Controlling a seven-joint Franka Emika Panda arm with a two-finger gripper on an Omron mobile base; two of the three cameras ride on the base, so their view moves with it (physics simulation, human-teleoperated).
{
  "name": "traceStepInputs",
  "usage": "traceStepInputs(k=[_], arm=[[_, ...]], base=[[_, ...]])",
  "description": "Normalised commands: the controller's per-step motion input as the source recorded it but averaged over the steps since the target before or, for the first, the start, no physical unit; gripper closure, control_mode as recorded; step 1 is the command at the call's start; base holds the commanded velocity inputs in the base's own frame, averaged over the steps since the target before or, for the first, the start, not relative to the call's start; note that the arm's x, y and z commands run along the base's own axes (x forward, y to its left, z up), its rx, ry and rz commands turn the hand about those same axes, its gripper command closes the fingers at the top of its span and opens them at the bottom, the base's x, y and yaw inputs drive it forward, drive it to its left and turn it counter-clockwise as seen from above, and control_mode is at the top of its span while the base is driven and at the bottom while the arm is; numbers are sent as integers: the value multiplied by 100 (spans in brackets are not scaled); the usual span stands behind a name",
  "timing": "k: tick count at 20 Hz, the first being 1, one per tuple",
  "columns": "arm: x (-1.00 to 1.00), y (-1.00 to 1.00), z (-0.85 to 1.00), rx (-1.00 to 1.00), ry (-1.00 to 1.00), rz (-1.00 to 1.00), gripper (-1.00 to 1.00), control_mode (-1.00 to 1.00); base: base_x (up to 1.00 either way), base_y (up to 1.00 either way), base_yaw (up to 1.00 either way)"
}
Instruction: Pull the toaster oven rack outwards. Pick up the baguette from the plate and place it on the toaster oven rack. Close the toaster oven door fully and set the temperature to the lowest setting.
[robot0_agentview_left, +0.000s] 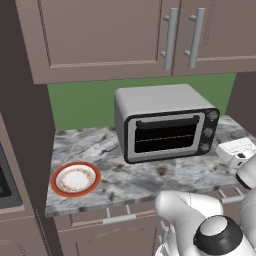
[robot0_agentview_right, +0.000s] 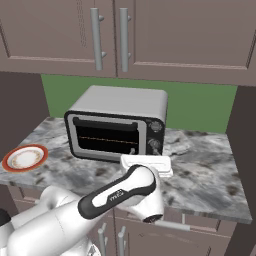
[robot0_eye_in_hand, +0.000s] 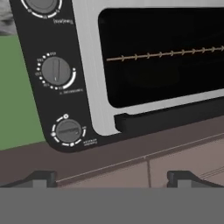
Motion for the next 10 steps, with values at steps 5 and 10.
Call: traceStepInputs(k=[5,10], arm=[[15,0,-24,0,2,0,-100,-100],[27,0,-17,0,0,0,-100,-100]], base=[[0,0,0],[0,0,0]])
